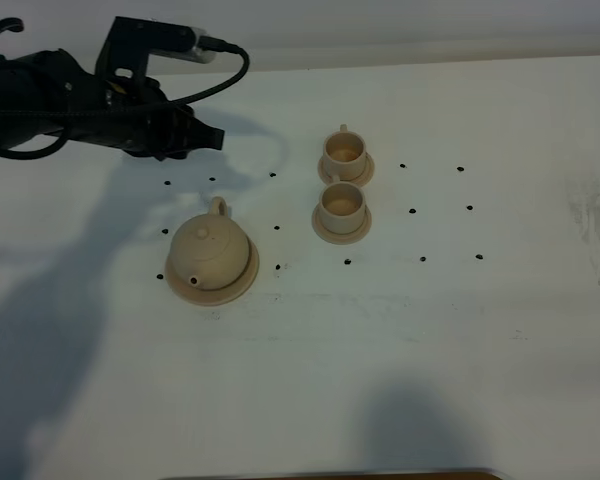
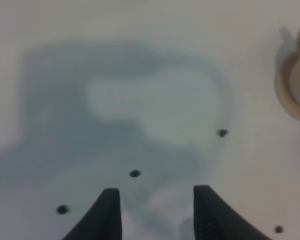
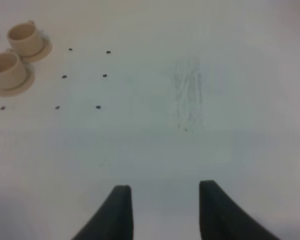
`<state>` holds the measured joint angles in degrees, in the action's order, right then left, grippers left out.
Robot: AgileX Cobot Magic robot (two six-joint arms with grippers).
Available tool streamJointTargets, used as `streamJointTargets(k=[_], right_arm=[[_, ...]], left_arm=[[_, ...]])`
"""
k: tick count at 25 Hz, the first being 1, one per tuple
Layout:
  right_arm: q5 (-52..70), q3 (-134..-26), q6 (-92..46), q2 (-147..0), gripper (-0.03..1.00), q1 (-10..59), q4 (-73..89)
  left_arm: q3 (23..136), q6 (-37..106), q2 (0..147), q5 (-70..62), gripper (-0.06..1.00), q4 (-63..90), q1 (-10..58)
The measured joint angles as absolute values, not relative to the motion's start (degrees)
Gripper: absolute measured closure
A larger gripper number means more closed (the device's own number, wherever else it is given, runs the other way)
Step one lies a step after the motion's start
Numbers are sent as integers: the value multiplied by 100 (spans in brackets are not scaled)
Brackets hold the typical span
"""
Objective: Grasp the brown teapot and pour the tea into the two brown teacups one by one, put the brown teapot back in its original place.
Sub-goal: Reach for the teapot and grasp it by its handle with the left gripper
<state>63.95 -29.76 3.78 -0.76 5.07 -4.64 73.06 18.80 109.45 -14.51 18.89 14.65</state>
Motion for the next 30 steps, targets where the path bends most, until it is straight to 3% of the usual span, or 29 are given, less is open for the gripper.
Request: streamJointTargets(k=[12, 30], right_arm=[[6395, -2976, 373, -76, 66, 507, -464], [6395, -2976, 373, -76, 66, 507, -464]], left_arm=[[7338, 715, 11033, -1688, 53, 2109, 1832], [7395, 452, 11302, -2203, 53, 1964, 1959]])
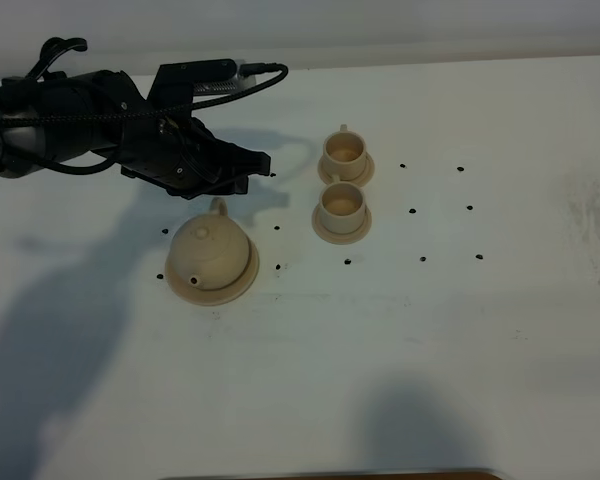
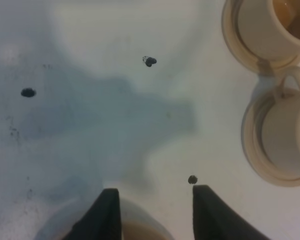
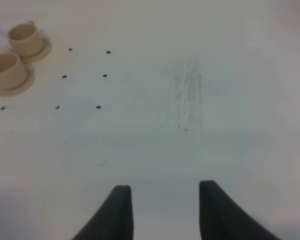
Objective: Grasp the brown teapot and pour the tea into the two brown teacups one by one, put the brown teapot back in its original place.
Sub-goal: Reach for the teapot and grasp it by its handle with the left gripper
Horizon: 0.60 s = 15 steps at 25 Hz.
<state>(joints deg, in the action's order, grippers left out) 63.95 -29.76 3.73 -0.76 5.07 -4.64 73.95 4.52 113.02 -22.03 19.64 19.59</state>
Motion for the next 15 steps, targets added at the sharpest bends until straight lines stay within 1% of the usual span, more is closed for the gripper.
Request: streamJointTargets(k=[10, 15], right_arm=[[6395, -2976, 373, -76, 66, 507, -464], [6395, -2976, 373, -76, 66, 507, -464]], left_arm=[[7402, 445, 11302, -2388, 54, 1567, 1966], [7402, 445, 11302, -2394, 51, 1547, 1966]])
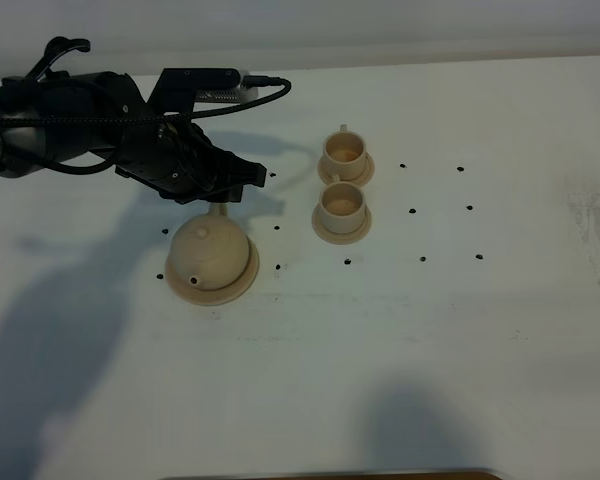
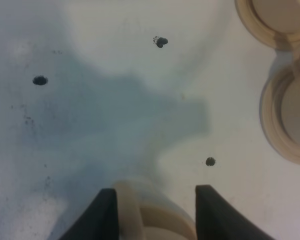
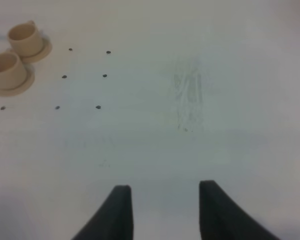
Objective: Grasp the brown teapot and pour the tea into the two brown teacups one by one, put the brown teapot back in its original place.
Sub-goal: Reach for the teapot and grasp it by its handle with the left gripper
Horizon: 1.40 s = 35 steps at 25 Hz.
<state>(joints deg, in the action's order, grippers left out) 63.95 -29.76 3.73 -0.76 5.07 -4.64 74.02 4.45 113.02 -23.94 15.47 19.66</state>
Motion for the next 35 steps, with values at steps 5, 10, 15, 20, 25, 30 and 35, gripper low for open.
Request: streamJointTargets(k=[5, 10, 15, 20, 25, 30, 35], right_arm=[[6395, -2976, 373, -76, 66, 507, -464], [6395, -2976, 373, -76, 66, 507, -464], [6395, -2976, 373, -76, 66, 507, -464], [6395, -2976, 373, -76, 66, 507, -464], [6395, -2976, 373, -76, 66, 507, -464], [6395, -2976, 373, -76, 66, 507, -464], [6395, -2976, 373, -76, 66, 507, -464]], left_arm=[[7402, 445, 11302, -2376, 48, 1539, 1966], [7402, 445, 11312, -2282, 48, 1375, 1960], [7402, 445, 11392, -2238, 48, 1343, 1942], [7402, 445, 11438, -2198, 48, 1327, 1942], [7402, 445, 11438, -2126, 48, 1237, 1920], [7402, 445, 11482, -2089, 48, 1123, 1842], [7402, 445, 11553, -2089, 48, 1104, 1823]])
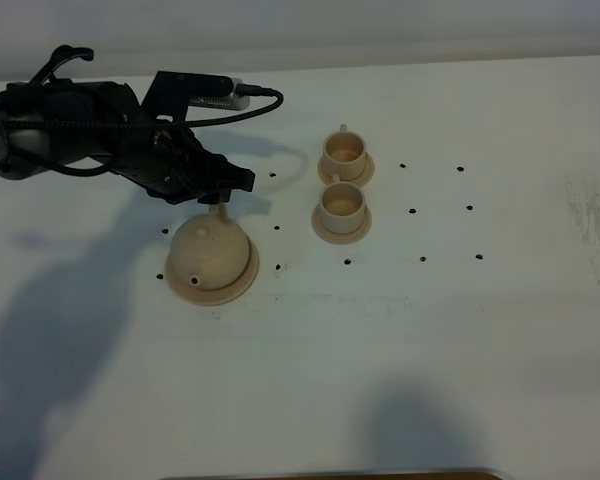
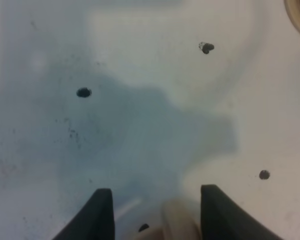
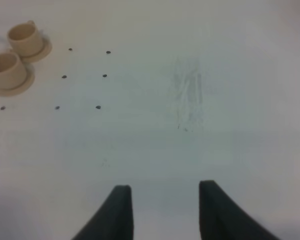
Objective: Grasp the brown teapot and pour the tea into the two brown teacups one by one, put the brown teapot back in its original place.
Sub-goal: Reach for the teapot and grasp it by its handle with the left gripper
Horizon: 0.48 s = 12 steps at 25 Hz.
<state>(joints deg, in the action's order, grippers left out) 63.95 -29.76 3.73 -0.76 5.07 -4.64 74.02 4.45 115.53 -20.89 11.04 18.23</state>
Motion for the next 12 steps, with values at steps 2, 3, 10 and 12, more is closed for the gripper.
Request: streamJointTargets(k=[2, 3, 10, 12], right_arm=[[6395, -2976, 373, -76, 66, 507, -464], [6395, -2976, 373, -72, 66, 507, -464], [6395, -2976, 373, -72, 66, 507, -464], [6395, -2976, 373, -72, 66, 507, -464]], left_arm=[[7402, 445, 11609, -2077, 48, 1104, 1823], [7402, 445, 11630, -2078, 48, 1104, 1823], [7402, 454, 11677, -2071, 48, 1004, 1823], [7402, 461, 11677, -2049, 48, 983, 1823]])
